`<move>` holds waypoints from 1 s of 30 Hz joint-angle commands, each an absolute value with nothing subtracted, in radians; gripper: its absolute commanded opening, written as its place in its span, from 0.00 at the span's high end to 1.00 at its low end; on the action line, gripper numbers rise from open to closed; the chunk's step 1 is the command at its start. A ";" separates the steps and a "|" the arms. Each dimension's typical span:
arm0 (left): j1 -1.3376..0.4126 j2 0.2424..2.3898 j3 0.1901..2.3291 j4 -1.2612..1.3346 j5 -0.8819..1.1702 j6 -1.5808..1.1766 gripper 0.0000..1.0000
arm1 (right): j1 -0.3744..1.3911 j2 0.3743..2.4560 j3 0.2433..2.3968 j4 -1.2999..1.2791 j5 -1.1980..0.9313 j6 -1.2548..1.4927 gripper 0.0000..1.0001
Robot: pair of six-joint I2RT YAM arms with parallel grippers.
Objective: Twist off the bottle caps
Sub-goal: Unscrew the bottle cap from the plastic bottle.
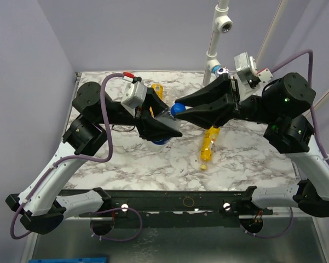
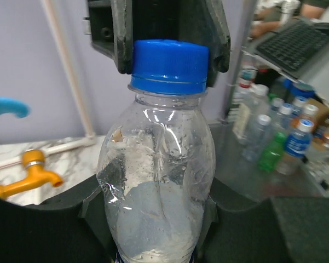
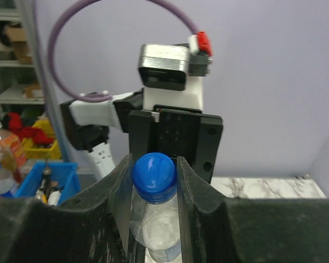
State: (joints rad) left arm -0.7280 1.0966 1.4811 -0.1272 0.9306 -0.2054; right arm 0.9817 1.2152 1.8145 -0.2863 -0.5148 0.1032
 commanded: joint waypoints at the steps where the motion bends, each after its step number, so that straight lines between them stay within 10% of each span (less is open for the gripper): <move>1: -0.732 1.123 1.516 -0.123 1.180 -0.305 1.00 | 0.999 1.217 1.794 -0.283 -0.874 0.073 0.99; 8: -0.732 1.111 1.496 -0.132 1.185 -0.277 1.00 | 0.999 1.209 1.835 -0.339 -0.706 0.026 0.97; 12: -0.733 1.102 1.490 -0.170 1.103 -0.205 1.00 | 0.999 1.219 1.852 -0.350 -0.452 0.032 0.30; 17: -0.733 1.080 1.452 -0.222 0.883 -0.018 1.00 | 0.999 1.233 1.843 -0.347 -0.262 0.047 0.01; 30: -0.733 1.058 1.371 -0.164 0.452 0.245 1.00 | 0.999 1.328 1.914 -0.431 -0.005 0.141 0.31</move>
